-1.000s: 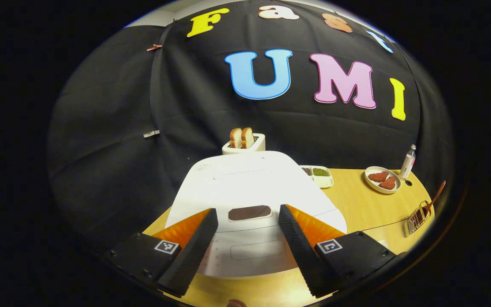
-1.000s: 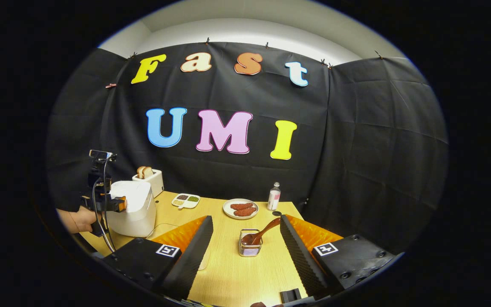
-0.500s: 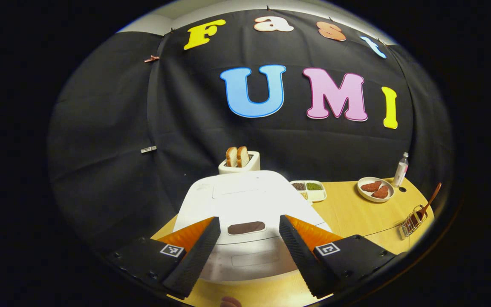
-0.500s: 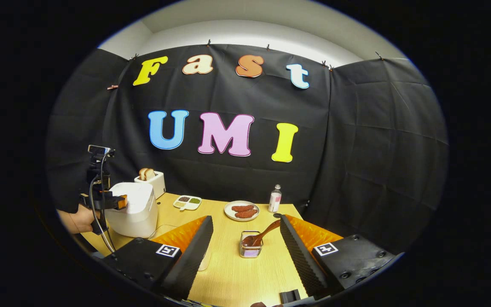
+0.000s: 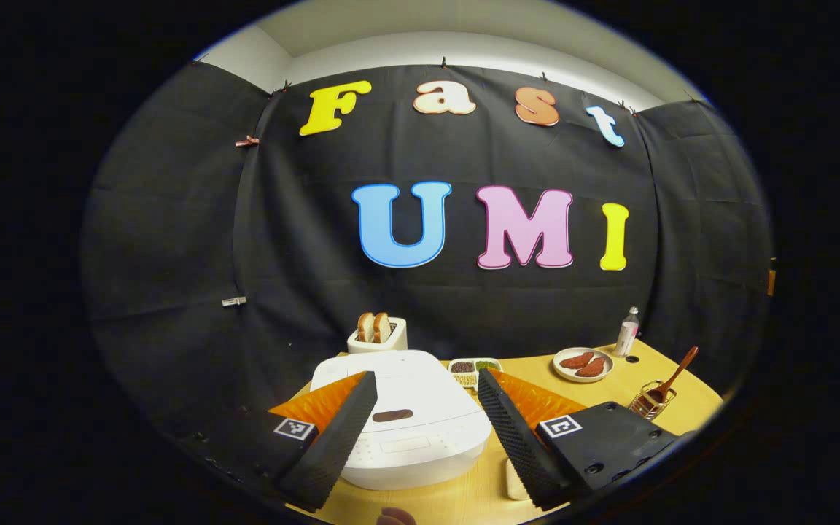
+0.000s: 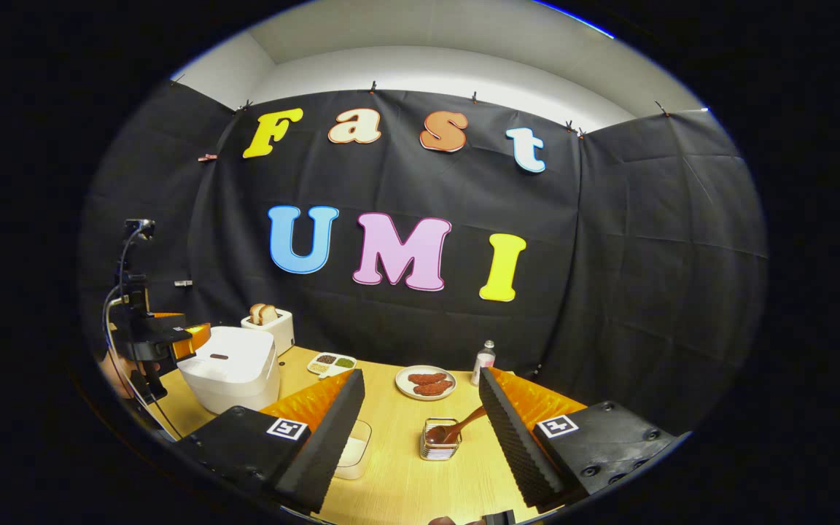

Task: Close the left gripper, press the button to open the rice cooker; take a wooden spoon from the chopstick holder with the right hand, scoop a spoonful of rice and pour it into the rice cooker, then put the wooden spoon back into the chopstick holder.

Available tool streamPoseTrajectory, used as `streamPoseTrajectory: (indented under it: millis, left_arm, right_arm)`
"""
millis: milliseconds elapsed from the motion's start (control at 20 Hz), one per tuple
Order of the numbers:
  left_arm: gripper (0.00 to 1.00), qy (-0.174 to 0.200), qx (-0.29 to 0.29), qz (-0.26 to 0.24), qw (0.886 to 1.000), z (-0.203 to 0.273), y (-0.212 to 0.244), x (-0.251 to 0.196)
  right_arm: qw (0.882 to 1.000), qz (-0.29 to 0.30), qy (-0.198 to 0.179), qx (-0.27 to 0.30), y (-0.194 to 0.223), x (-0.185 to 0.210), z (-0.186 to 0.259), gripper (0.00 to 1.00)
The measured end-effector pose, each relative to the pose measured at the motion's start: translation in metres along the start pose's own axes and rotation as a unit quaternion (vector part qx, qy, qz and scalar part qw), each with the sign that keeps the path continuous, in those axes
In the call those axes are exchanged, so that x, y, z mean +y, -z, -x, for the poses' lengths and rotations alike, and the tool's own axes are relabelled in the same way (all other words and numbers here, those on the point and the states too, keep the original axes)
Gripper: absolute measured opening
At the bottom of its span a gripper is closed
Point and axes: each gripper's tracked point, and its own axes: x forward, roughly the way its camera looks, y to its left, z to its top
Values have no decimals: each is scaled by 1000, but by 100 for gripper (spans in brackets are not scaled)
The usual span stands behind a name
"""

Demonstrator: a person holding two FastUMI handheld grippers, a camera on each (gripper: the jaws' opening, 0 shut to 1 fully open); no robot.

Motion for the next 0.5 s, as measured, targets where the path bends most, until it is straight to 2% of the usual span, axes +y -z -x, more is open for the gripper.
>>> streamPoseTrajectory:
  millis: [200,500]
  left_arm:
    - [96,11,-38,15,999,36,-44,-7]
    - [96,26,-70,-8,997,83,-85,-25]
  right_arm:
    - [1000,1,-16,-14,-12,9,-9,98]
    - [999,-12,-29,-30,-27,15,-15,98]
